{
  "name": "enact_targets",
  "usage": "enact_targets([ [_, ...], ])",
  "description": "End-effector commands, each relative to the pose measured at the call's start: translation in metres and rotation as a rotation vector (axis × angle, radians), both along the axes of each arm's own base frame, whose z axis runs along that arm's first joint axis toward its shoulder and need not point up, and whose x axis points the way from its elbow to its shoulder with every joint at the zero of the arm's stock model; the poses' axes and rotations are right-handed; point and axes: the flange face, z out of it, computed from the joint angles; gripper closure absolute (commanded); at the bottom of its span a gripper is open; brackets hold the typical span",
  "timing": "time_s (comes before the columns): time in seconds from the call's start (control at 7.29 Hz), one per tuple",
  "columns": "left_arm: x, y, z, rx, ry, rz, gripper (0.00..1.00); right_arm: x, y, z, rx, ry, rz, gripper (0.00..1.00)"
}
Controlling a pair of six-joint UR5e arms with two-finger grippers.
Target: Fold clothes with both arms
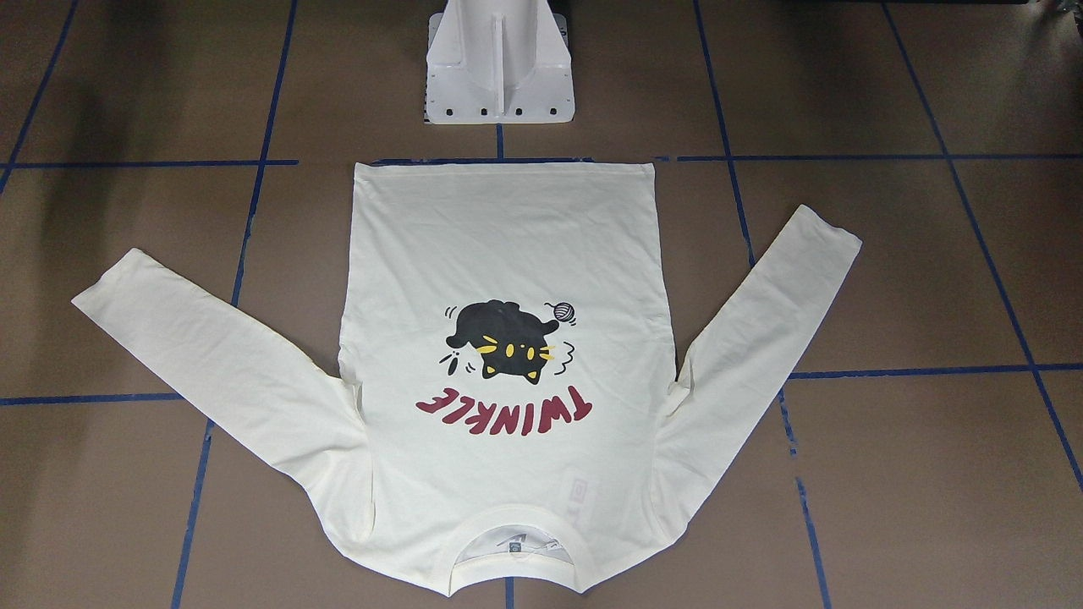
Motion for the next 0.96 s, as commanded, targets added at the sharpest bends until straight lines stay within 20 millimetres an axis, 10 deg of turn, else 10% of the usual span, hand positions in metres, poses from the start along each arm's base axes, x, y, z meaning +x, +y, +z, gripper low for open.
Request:
enact_targets([
  [0.0,0.001,0.002,-0.006,0.037,0.009,0.002,0.00,-0.072,0.012,-0.012,0.012,0.013,0.067,0.00],
  [0.27,0.001,0.001,-0.002,0.034,0.008,0.001,0.00,-0.144,0.055,0.002,-0.016,0.000,0.098,0.00],
  [0.82,0.001,0.003,-0.005,0.039,0.009,0.002,0.00,-0.156,0.084,0.064,-0.098,0.066,0.069,0.00],
])
